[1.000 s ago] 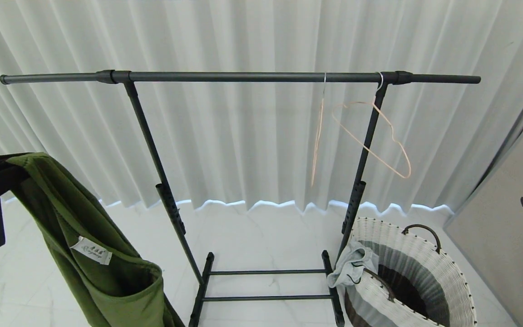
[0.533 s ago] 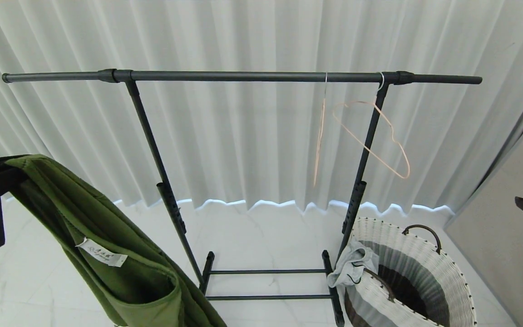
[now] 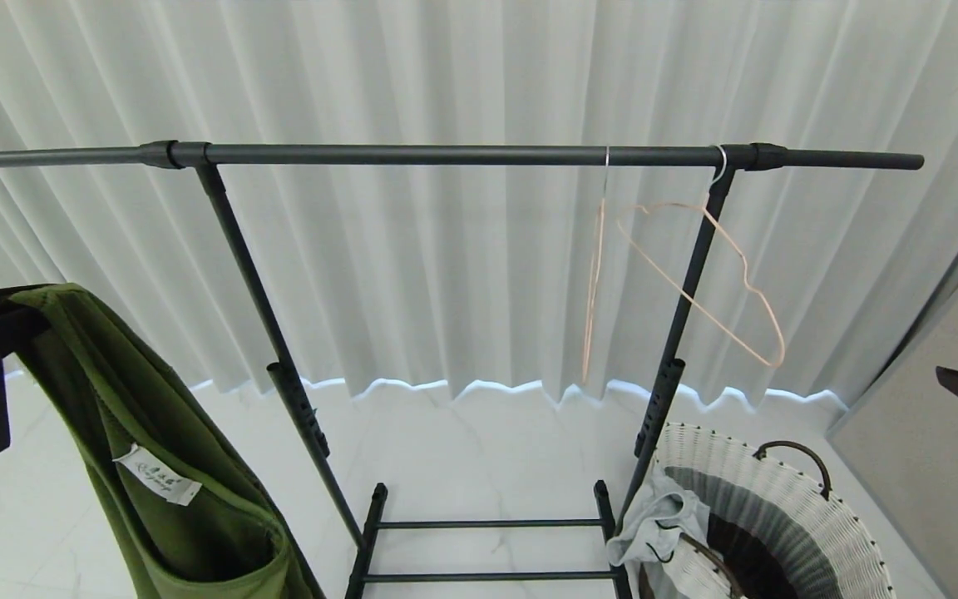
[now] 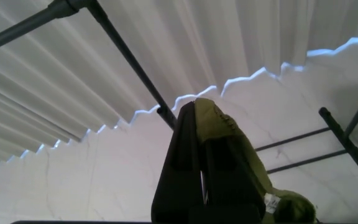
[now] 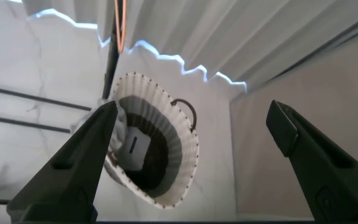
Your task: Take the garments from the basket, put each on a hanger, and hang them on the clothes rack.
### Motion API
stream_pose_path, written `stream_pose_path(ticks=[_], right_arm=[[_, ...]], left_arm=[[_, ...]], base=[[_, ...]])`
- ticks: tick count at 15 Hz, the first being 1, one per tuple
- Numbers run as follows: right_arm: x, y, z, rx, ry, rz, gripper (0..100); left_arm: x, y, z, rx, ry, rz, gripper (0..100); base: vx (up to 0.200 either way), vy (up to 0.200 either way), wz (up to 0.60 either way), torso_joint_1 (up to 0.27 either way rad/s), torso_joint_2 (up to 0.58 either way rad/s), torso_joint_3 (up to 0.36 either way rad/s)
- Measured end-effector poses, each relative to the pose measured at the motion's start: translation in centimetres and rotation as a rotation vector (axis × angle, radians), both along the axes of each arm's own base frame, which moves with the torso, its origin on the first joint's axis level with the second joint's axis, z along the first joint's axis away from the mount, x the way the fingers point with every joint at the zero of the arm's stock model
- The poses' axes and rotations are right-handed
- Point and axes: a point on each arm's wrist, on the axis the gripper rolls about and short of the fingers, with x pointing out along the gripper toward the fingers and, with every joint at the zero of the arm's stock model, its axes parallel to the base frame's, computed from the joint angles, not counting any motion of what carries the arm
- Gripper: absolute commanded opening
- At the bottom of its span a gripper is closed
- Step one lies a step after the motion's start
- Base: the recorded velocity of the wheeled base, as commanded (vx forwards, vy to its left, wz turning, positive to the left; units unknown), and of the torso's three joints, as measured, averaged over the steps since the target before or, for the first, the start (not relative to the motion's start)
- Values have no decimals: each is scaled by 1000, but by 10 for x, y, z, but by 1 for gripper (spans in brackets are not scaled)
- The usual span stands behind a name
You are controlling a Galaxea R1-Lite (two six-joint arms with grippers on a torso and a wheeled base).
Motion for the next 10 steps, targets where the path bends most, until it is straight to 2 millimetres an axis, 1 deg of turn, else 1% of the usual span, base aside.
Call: stream_pose_path(ticks=[4, 8, 10], right_arm=[[2, 1, -1, 7, 10, 25, 100], [9, 5, -3, 73, 36, 82, 100], [17, 7, -4, 125, 45, 109, 100]], left_arm=[[1, -1, -1, 4, 6, 0, 0], [3, -2, -6, 17, 25, 0, 0], [4, -2, -10, 22, 35, 0, 0]], base=[[200, 0, 0, 4, 4, 1], [0, 0, 0, 0, 0, 0], [0, 0, 0, 0, 0, 0]])
